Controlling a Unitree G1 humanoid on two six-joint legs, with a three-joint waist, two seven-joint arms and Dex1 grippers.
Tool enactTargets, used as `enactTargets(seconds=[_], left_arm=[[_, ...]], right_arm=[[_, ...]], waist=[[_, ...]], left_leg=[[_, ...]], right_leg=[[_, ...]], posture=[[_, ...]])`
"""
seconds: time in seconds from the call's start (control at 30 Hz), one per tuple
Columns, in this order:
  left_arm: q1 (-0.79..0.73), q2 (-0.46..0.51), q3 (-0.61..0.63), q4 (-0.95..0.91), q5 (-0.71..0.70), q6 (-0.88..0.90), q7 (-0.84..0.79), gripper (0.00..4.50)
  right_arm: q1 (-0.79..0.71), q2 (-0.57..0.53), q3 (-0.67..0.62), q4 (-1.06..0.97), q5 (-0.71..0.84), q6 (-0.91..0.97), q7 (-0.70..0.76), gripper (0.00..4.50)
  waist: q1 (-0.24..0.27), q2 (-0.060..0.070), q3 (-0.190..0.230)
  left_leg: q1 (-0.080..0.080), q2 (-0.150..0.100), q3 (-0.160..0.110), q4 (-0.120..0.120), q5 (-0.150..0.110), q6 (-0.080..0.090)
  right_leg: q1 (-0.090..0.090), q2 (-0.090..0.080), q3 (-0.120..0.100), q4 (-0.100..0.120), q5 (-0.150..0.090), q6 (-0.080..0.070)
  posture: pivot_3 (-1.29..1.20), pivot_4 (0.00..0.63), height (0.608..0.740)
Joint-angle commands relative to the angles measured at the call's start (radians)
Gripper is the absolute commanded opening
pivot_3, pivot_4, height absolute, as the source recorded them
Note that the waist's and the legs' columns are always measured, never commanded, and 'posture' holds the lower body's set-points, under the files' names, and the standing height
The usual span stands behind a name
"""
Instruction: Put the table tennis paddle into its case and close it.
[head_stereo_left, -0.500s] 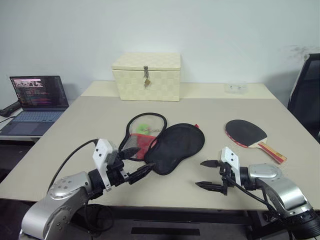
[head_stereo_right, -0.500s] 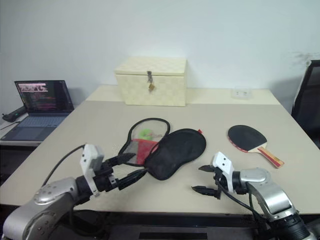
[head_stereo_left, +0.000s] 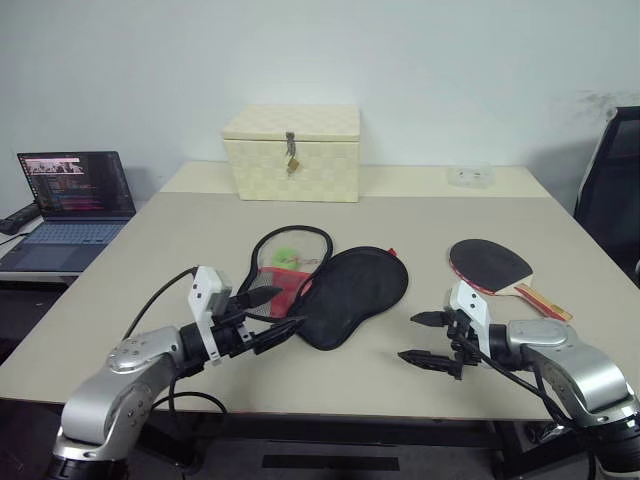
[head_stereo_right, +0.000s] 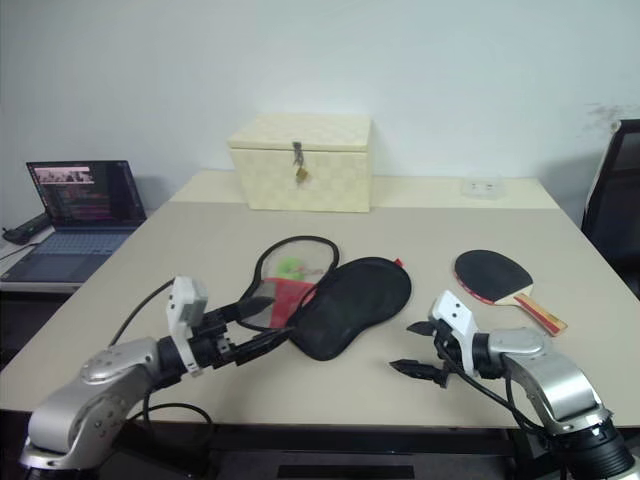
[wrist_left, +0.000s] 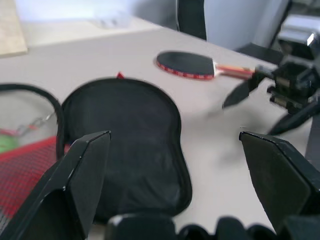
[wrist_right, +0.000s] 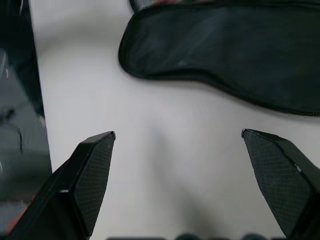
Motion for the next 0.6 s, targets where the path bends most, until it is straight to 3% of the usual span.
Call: enactTargets(seconds=[0.03,0.17,0.37,0.6], left_arm=[[-0.017,0.053,0.055,0.031,-0.039,0.005,-0.093,4.50],[-0.043,0.135,0.082,0.136,-0.017,-0.004,-0.189,4.50],[-0.108,0.191,0.087,0.286,0.043,-0.049,-0.247,4.50],[-0.146,0.210,0.088,0.323,0.071,-0.051,-0.278,4.50]], right_arm=[[-0.040,0.050,-0.028,-0.058,0.057,0.122,-0.091,4.46],[-0.091,0.182,-0.038,-0.049,0.091,0.283,-0.242,4.46],[-0.169,0.372,-0.049,0.084,0.056,0.371,-0.441,4.46],[-0.213,0.433,-0.004,0.203,-0.006,0.333,-0.520,4.46]], waist=[[0.001,0.000,0.000],[0.000,0.000,0.000],[0.001,0.000,0.000],[-0.001,-0.001,-0.001]], left_leg=[[0.000,0.000,0.000,0.000,0.000,0.000],[0.000,0.001,0.000,0.000,0.000,0.000],[-0.001,0.002,0.001,-0.001,0.000,0.000],[-0.005,0.002,0.001,-0.001,0.000,0.000]], right_leg=[[0.000,0.000,0.000,0.000,0.000,0.000],[-0.001,0.001,0.000,0.000,0.000,-0.001],[-0.002,0.002,0.001,0.000,0.001,-0.002],[-0.007,0.002,0.001,0.001,0.004,-0.006]], posture=[[0.00,0.150,0.740],[0.00,0.150,0.740],[0.00,0.150,0.740],[0.00,0.150,0.740]])
